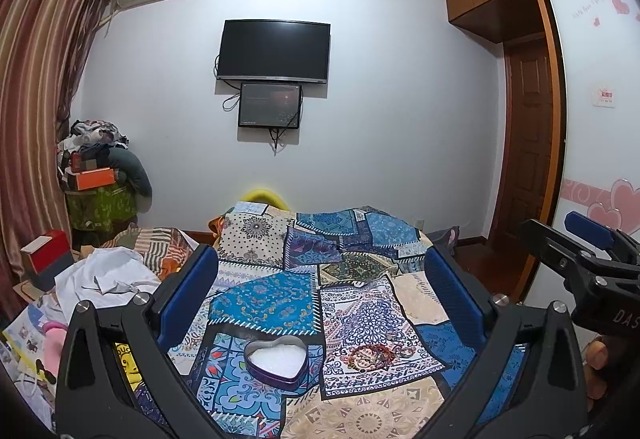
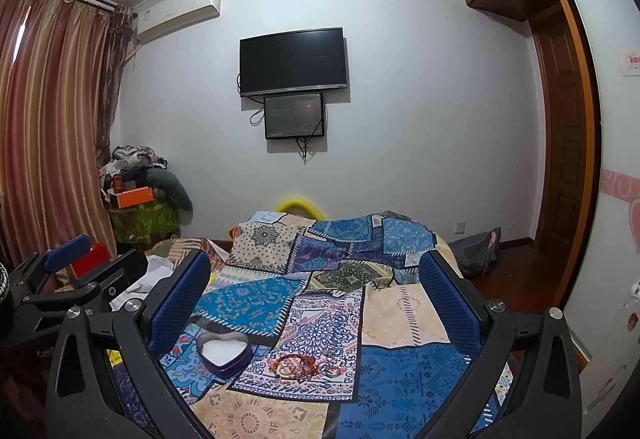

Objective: Organize jewelry

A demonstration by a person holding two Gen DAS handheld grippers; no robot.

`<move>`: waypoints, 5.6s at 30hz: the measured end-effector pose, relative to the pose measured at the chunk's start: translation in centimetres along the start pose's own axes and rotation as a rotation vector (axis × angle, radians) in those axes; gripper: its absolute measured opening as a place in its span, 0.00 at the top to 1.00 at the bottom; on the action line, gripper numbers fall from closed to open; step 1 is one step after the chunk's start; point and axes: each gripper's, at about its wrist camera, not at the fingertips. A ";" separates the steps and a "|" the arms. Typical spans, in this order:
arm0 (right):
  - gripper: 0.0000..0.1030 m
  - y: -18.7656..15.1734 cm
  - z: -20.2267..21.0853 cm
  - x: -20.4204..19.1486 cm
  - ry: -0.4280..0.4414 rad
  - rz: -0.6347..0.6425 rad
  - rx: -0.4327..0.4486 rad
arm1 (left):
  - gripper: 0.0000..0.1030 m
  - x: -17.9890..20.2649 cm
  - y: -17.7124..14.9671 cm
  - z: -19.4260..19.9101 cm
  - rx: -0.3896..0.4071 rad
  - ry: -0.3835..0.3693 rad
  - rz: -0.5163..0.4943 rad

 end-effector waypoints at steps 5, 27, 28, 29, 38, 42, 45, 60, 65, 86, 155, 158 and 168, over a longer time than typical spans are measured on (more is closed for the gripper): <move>0.00 0.0 0.2 -0.1 0.004 0.004 0.000 | 0.00 -0.2 -0.1 0.0 -0.001 0.000 0.005; 0.00 -0.4 -0.4 -0.6 0.011 0.015 -0.005 | 0.00 -0.7 -0.2 -0.2 0.005 0.007 0.017; 0.00 -0.4 -0.4 -0.6 0.012 0.016 -0.007 | 0.00 -0.7 -0.2 -0.2 0.004 0.007 0.016; 0.00 -0.4 -0.5 -0.6 0.012 0.017 -0.008 | 0.00 -0.8 -0.2 -0.3 0.004 0.008 0.018; 0.00 -0.7 -1.6 -0.6 0.012 0.024 -0.035 | 0.00 -1.2 -0.8 -1.9 -0.024 0.015 0.032; 0.00 -1.2 -2.7 -0.2 0.005 0.020 -0.059 | 0.00 -1.7 -1.1 -3.0 -0.046 0.017 0.038; 0.00 -1.8 -3.8 0.3 -0.006 0.020 -0.082 | 0.00 -2.0 -1.6 -4.5 -0.080 0.023 0.050; 0.00 -7.7 -11.7 4.4 -0.098 0.043 -0.379 | 0.00 -3.2 -8.6 -15.9 -0.446 -0.024 0.093; 0.00 -9.9 -13.7 5.3 -0.056 0.045 -0.487 | 0.00 -2.0 -11.5 -17.9 -0.543 -0.086 0.057; 0.53 -14.0 -18.1 3.3 0.171 0.127 -0.682 | 0.61 -0.6 -16.2 -20.4 -0.725 -0.251 0.066; 0.81 -5.5 -15.0 -9.8 0.352 0.119 -0.429 | 0.91 -11.4 -7.6 -11.8 -0.375 -0.073 0.129; 0.81 -6.2 -15.9 -10.7 0.361 0.126 -0.451 | 0.91 -12.0 -8.1 -12.3 -0.385 -0.068 0.135; 0.81 -9.2 -19.2 -12.8 0.389 0.160 -0.570 | 0.91 -14.4 -10.8 -15.3 -0.467 -0.107 0.202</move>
Point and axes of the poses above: each gripper's, at about its wrist camera, not at the fingertips, and z roughly against the way its jaws point, x to its right, y to its top, and after that the axes turned 9 degrees about -y, right-handed
